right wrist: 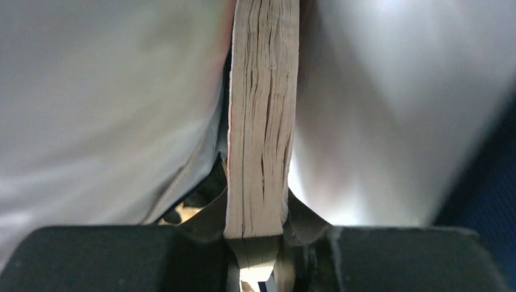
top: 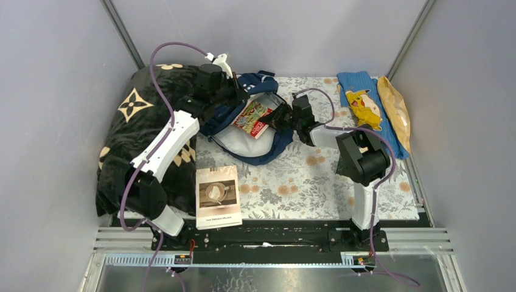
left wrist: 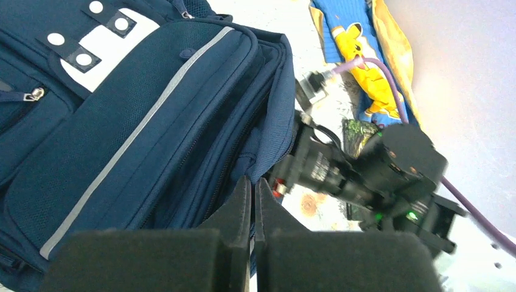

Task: Pack the student bag
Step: Place the book in the student bag, then move the book to the center of the board.

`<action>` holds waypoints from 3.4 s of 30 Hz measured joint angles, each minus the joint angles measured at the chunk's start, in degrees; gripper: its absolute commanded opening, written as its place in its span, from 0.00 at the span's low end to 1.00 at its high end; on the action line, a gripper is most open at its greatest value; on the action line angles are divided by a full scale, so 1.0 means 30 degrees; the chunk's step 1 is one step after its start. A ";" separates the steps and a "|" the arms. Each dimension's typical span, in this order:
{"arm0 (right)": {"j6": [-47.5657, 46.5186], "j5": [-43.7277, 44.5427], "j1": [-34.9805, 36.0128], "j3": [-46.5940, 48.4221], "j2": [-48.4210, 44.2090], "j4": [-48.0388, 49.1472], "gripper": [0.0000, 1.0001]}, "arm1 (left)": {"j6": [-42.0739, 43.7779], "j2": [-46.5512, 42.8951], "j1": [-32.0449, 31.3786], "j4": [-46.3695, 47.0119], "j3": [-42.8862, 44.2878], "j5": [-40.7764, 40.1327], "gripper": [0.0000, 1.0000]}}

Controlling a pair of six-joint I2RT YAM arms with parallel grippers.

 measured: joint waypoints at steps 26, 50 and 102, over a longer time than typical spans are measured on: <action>-0.2601 0.2747 0.0780 0.5034 0.2331 -0.4896 0.97 | -0.1814 -0.1610 0.0197 0.1195 -0.1654 0.0984 0.00; -0.8939 1.5125 -0.8961 -0.7249 -1.5067 -1.6218 1.00 | 0.2222 0.2732 -0.3570 -0.0015 0.0102 0.2936 0.89; -0.8029 0.9282 -1.3500 -1.0003 -1.0746 -1.0149 1.00 | -0.2361 1.6670 -0.9041 0.3679 0.9005 0.1807 0.92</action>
